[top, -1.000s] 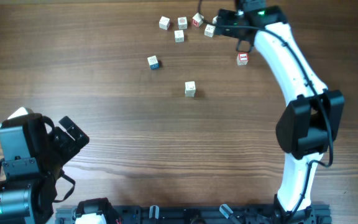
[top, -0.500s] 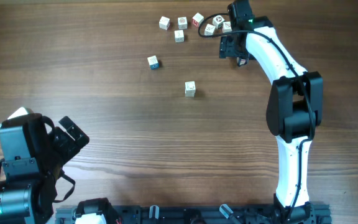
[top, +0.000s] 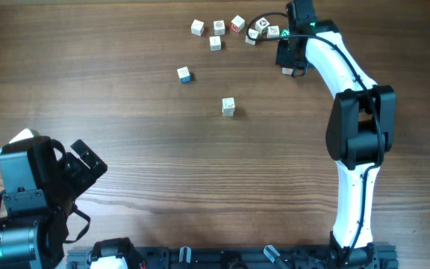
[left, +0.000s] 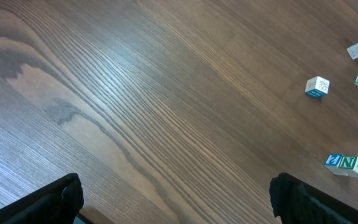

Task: Form a tower
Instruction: 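Move the right gripper to the far right and grasp the duck-picture block, then carry the duck block with the right gripper toward the stack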

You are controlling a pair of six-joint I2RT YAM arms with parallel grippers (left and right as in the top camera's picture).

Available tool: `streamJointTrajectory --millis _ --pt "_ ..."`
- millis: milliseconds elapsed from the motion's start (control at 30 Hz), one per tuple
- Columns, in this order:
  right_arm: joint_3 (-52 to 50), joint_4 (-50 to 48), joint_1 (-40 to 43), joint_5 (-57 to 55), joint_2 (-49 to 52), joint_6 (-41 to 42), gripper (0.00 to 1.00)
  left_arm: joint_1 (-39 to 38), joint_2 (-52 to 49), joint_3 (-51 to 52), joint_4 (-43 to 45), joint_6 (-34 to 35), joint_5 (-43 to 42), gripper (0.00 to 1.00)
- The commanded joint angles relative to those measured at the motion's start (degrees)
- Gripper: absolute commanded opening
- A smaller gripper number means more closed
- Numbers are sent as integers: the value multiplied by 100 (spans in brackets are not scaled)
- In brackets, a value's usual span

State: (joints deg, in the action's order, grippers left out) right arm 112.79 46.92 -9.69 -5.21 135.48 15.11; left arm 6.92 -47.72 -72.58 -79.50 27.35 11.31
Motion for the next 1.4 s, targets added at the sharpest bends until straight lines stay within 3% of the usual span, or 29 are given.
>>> streamJointTrajectory --millis 0,300,400,633,800,967,1067,1267,1367 --pt "251 -234 -107 492 -197 7 16 44 9 -2 15 52 33 100" --pt "249 -2413 -935 544 -678 -13 13 44 9 -2 15 52 33 100" --pt "249 -2361 -1231 525 -1161 -26 13 44 9 -2 15 52 33 100" --pt "249 -2144 -1285 133 -3150 -938 16 44 9 -2 15 52 33 100" --pt "-411 -2463 -1285 -579 -2872 -981 11 44 9 -2 15 52 33 100" --pt "-2938 -5292 -1285 -940 -2424 -197 12 44 9 -2 17 52 33 100" --pt "-4079 -6867 -1274 -938 -2181 -101 20 44 9 -2 15 52 33 100" --pt "-4264 -7622 -1274 -942 -951 -122 23 44 9 -2 15 52 33 100" --pt "-4264 -7589 -1220 -966 -828 -162 24 44 9 -2 15 52 33 100"
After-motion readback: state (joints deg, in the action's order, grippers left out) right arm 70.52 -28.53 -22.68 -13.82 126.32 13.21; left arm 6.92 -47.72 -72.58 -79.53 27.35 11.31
